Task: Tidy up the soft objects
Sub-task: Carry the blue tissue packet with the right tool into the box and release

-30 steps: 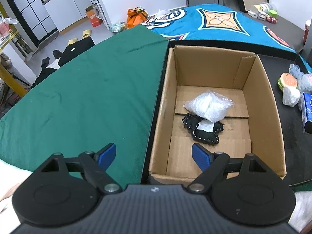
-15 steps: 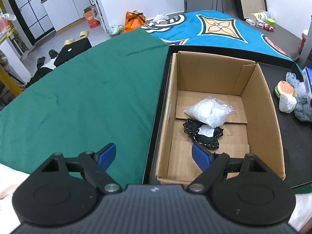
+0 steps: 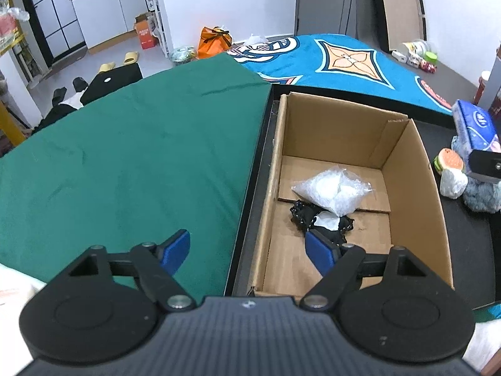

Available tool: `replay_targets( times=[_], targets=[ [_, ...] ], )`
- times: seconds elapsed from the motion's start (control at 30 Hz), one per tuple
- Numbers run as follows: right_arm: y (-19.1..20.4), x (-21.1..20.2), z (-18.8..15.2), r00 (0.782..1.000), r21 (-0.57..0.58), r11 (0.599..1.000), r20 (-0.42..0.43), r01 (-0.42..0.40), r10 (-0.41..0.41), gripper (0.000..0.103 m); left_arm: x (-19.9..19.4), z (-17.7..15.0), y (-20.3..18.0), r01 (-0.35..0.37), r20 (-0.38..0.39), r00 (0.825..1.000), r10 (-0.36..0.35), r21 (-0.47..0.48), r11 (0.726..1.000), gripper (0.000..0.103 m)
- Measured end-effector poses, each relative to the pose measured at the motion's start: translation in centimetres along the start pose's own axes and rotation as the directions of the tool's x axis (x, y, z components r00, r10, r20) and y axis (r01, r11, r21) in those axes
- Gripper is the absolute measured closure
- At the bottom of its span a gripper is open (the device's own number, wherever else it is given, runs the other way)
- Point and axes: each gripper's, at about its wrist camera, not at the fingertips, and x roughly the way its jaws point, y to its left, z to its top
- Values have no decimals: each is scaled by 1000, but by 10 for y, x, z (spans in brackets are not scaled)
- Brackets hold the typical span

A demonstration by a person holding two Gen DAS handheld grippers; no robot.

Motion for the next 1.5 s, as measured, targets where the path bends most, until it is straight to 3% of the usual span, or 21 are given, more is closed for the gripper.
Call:
replay_targets(
  times=[0.17, 0.37, 0.5, 0.6, 0.7, 0.8, 1.0, 1.5],
  targets=[
    [22, 7, 6, 1000, -53, 999, 0, -12, 12, 51, 3, -2, 7, 35, -1, 999, -35, -29, 999, 28],
    [44, 18, 7, 999, -100, 995, -12, -31, 30, 51, 10, -2, 11, 65, -13, 998, -66, -38, 997, 45],
    [54, 24, 7, 999, -112, 992, -20, -50, 48, 49, 18, -2, 11, 84, -37, 996, -86, -41, 996, 72],
    [61, 28, 6, 998, -140, 989, -34, -54, 49, 38, 19, -2, 15, 96, -42, 994, -98, -60, 994, 82],
    [57, 26, 3, 999, -138, 990, -36, -40, 35, 31, 18, -3, 16, 109, -44, 993, -112, -70, 992, 83],
    [47, 22, 0, 999, -130, 991, -40, -31, 26, 30, 16, -4, 16, 116, -38, 992, -119, -70, 991, 89],
    [36, 12, -8, 999, -181, 983, -46, -5, -3, 29, 13, -3, 15, 113, -35, 993, -116, -71, 991, 89],
    [11, -2, -11, 996, -209, 976, -76, -58, 43, 29, 6, 0, 5, 65, -32, 997, -66, -37, 997, 89]
  ],
)
